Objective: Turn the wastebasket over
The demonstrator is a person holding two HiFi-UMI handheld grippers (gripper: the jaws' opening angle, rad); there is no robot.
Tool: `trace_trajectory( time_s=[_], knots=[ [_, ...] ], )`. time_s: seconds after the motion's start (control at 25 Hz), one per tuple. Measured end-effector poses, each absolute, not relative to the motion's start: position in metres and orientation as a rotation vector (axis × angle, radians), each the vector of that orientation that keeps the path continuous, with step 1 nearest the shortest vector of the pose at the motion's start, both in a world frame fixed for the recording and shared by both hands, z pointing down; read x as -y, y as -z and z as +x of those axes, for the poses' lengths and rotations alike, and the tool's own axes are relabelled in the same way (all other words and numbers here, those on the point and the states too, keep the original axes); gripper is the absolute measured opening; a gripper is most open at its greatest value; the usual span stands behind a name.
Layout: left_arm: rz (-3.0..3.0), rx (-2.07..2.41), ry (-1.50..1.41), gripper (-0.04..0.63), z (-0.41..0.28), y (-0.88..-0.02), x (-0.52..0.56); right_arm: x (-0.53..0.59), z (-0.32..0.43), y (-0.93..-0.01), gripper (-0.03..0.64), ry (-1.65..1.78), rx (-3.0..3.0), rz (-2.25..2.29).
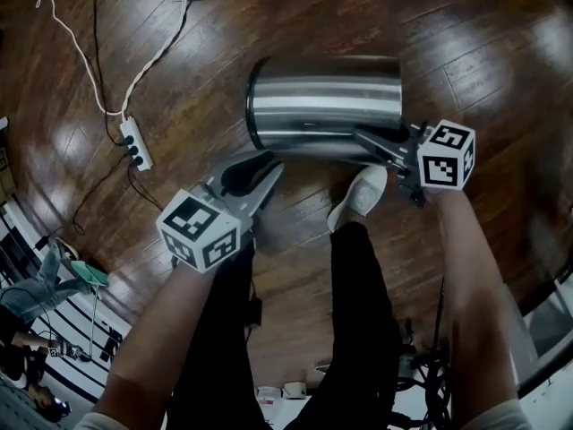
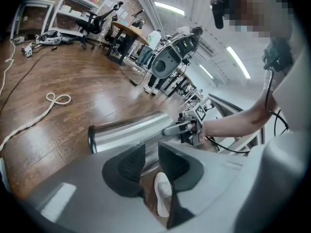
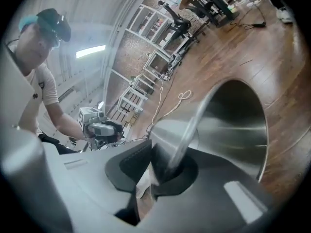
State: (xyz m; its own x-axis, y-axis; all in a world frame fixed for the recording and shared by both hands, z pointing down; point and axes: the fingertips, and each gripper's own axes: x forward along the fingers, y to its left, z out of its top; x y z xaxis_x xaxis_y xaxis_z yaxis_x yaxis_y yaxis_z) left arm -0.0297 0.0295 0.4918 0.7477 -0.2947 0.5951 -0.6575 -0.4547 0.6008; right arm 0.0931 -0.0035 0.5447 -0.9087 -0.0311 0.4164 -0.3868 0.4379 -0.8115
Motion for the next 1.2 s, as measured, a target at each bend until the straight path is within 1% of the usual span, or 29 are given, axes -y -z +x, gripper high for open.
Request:
trace_trajectory(
  time_s=[0.28, 0.72, 1.0, 1.04, 1.12, 1.2],
  knots=[
    [2.040, 0.720, -0.486, 0.095, -0.026, -0.512, -0.021, 0.002, 0.119, -0.557, 0.038, -1.499, 2.379, 0.349],
    [2.007, 0.799, -0.539, 0.124, -0.044, -0.549, -0.002, 0.006, 0.174, -0.583, 0.038, -1.792, 2.458, 0.294],
    [1.999, 0.764, -0.549, 0.130, -0.033, -0.579, 0.009, 0.003, 0.176, -0.584, 0.036, -1.825, 2.488, 0.226],
    [1.994, 0.760, -0.553, 0.130, -0.030, -0.584, 0.011, 0.004, 0.176, -0.585, 0.040, -1.824, 2.485, 0.234],
    [1.969, 0.750, -0.546, 0.129, -0.025, -0.590, 0.012, 0.004, 0.179, -0.590, 0.073, -1.824, 2.463, 0.280],
    [1.940, 0.746, -0.522, 0.121, -0.024, -0.592, 0.013, 0.006, 0.183, -0.595, 0.133, -1.823, 2.436, 0.351]
  ],
)
